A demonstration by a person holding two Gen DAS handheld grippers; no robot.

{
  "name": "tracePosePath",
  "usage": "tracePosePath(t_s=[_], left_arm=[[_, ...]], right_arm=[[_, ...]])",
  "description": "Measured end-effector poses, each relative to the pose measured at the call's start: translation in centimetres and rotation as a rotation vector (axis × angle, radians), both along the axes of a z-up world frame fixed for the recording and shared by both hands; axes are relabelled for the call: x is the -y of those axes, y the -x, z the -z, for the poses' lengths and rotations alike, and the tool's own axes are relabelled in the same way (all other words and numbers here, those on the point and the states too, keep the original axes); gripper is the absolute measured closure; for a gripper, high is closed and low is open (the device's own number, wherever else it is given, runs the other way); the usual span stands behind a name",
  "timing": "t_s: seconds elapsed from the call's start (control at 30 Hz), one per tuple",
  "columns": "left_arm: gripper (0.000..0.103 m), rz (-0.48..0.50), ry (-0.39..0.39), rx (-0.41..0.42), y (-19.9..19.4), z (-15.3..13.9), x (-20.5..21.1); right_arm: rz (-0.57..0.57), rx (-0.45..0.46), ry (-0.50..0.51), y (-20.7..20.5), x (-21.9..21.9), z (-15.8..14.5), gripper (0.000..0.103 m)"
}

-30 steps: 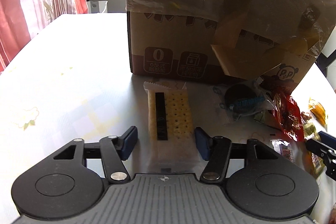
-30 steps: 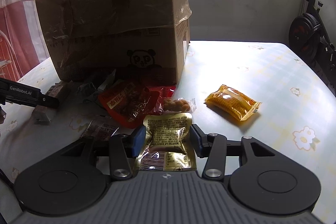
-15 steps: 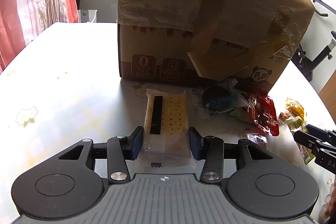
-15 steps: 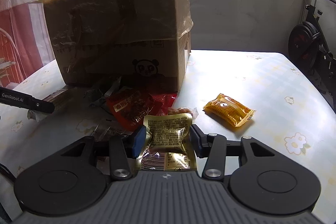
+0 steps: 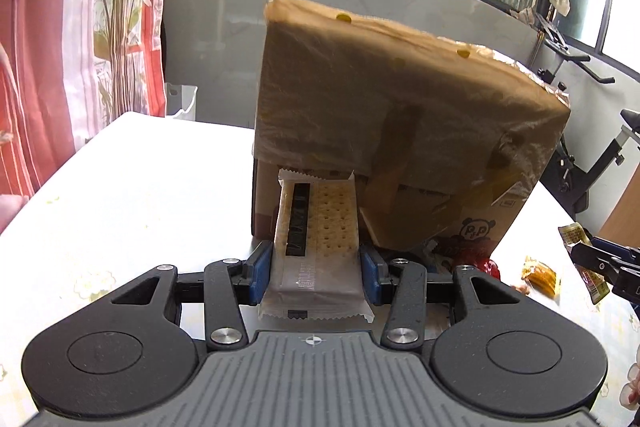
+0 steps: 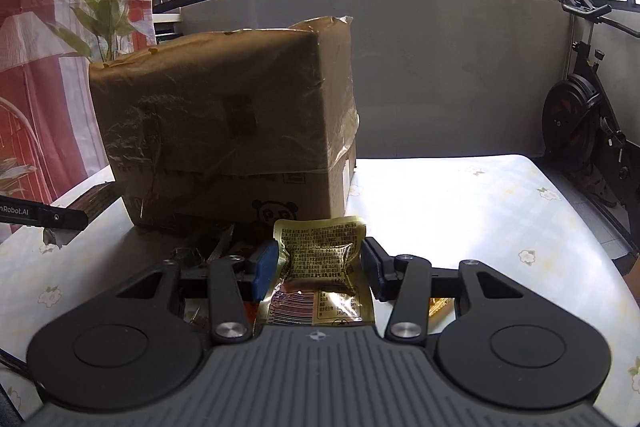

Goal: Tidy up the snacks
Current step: 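Carry both packets over the box, drop them in, open both tools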

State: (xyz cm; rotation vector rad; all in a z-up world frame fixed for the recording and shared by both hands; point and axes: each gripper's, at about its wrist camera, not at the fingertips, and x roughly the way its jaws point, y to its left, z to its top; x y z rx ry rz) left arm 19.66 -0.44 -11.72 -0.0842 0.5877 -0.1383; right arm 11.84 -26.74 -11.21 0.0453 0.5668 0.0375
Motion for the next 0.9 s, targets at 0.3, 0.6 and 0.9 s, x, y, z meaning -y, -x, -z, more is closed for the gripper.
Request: tracePosePath(t_s=[0.3,0.6,0.9], left_arm=[[0.055,0.016,-0.034,0.284,-0.6,-8.5,0.7],[0.055,0.082,0.019,0.298,-10.1,-11.3,5.4],[0.050,0.133,0.032,0.175,-16.7,-8.3,8.9]], right_arm=[[-0.059,0.218,-0.002,-3.8,-0.6,-7.1,0.055],[-0.135,0.306,0.041,-12.2,-2.7,-9.9,0.055],[-0.136,0.191,0.035,-17.9,-2.6,-7.8,0.052]])
